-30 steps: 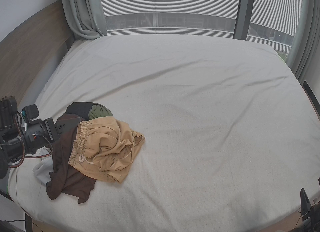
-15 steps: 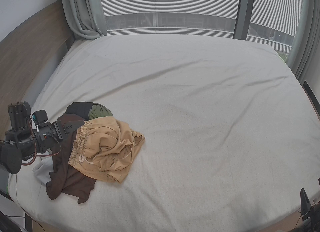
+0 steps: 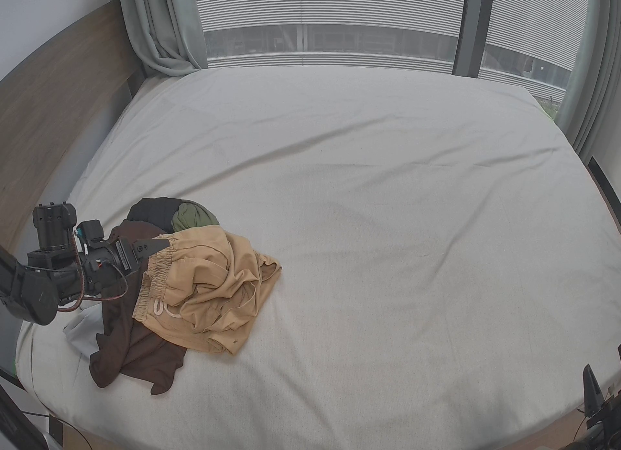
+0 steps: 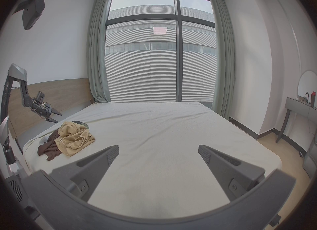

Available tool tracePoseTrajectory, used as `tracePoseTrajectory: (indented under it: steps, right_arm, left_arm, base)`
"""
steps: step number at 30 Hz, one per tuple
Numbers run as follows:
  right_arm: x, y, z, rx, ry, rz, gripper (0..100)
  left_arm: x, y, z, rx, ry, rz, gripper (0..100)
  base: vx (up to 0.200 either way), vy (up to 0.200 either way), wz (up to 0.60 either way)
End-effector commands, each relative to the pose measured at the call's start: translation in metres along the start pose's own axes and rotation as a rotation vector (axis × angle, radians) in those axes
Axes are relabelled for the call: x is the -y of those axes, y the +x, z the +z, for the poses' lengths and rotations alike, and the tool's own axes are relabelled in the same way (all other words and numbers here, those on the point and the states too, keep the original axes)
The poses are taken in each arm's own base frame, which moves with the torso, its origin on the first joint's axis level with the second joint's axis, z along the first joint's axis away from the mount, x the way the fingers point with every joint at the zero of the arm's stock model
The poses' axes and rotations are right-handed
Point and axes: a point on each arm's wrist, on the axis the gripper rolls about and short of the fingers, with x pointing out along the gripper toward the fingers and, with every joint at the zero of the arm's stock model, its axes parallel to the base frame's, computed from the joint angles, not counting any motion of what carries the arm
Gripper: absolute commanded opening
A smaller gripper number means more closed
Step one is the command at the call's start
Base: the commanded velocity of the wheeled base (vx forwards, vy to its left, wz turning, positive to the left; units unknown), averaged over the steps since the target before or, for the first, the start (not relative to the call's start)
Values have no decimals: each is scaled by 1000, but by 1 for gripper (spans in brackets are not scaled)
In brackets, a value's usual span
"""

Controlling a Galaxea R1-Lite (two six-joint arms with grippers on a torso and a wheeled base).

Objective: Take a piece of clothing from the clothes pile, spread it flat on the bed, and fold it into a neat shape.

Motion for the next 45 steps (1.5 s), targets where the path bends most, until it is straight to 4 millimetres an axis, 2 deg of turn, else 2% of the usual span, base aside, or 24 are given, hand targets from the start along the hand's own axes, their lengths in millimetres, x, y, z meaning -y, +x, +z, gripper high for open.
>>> tracePoseTrajectory:
  steps: [1,17,30,39,45]
  right_arm:
    - [0,0,-5,-6,0,0,100]
    - [0,0,-5,-6,-2,0,100]
    - [0,0,-5,-6,-2,0,100]
    - [0,0,-5,-6,0,0,100]
    - [0,0,-5,-6,0,0,100]
  left_arm:
    - [-13,17,-1,-30,-19,8,100]
    - [-19,45,0,-58,-13,-75,100]
    - [4,58,-8,-99,-21,-183,100]
    - [-8,79,-17,-59,-3,-201,100]
    - [-8,82,-19,-55,2,-208,100]
  base:
    - [0,0,0]
    - [0,0,0]
    - [0,0,0]
    - [0,0,0]
    - [0,0,0]
